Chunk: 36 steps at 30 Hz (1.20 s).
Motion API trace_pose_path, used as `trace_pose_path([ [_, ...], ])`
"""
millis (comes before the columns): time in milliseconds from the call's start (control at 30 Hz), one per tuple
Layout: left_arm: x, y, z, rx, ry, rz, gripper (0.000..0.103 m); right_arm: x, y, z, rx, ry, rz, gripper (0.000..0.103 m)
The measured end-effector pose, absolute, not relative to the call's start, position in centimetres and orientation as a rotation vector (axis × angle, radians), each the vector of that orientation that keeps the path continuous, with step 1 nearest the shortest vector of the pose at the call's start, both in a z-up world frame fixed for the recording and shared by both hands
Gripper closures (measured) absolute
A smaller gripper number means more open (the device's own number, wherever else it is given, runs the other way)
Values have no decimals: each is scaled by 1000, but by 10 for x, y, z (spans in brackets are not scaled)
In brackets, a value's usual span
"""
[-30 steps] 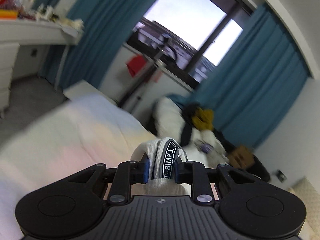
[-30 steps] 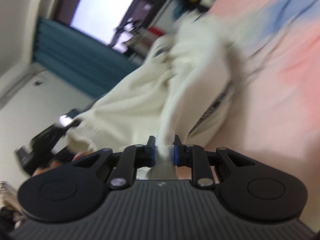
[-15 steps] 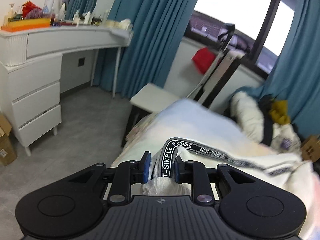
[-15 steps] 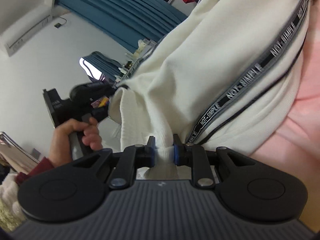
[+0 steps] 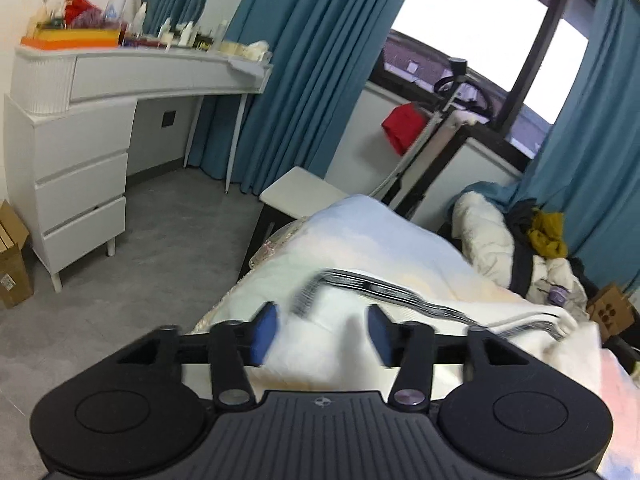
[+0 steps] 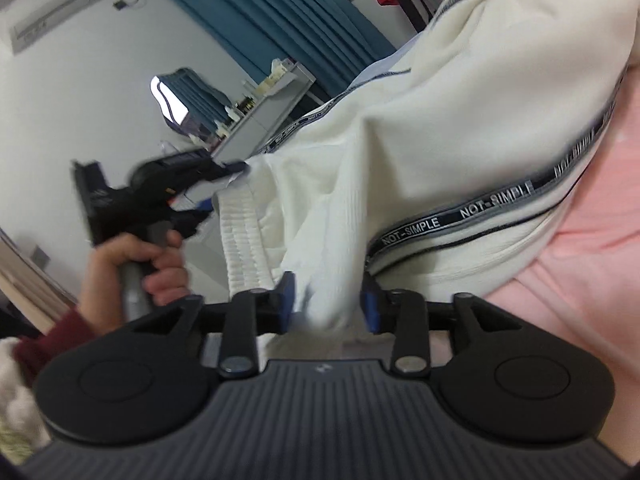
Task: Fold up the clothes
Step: 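Lay the garment flat and open both grippers to release it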
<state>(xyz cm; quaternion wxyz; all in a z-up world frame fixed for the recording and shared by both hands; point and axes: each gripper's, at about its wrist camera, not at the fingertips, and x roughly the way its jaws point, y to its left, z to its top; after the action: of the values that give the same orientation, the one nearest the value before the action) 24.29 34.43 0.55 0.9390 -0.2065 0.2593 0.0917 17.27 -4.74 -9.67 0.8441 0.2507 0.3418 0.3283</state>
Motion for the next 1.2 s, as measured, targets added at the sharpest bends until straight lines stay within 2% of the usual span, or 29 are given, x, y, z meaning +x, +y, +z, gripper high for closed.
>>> trace_pose_path([
  [67, 218, 329, 18, -389, 533, 179, 34, 161, -53, -91, 474, 705, 670, 25],
  [133, 191, 310, 32, -348, 529, 164, 31, 150, -61, -85, 437, 700, 644, 19],
  [433, 70, 197, 79, -248, 494, 30, 27, 107, -134, -50, 328, 625, 556, 19],
  [733, -3, 75, 83, -190, 432, -39, 27, 70, -218, -6, 175, 422, 419, 19],
  [933, -28, 23, 65, -147, 412, -78, 25, 45, -265, -12, 143, 314, 330, 19],
  [1200, 8, -6, 33, -25, 436, -102, 24, 54, -296, -19, 220, 318, 269, 19],
])
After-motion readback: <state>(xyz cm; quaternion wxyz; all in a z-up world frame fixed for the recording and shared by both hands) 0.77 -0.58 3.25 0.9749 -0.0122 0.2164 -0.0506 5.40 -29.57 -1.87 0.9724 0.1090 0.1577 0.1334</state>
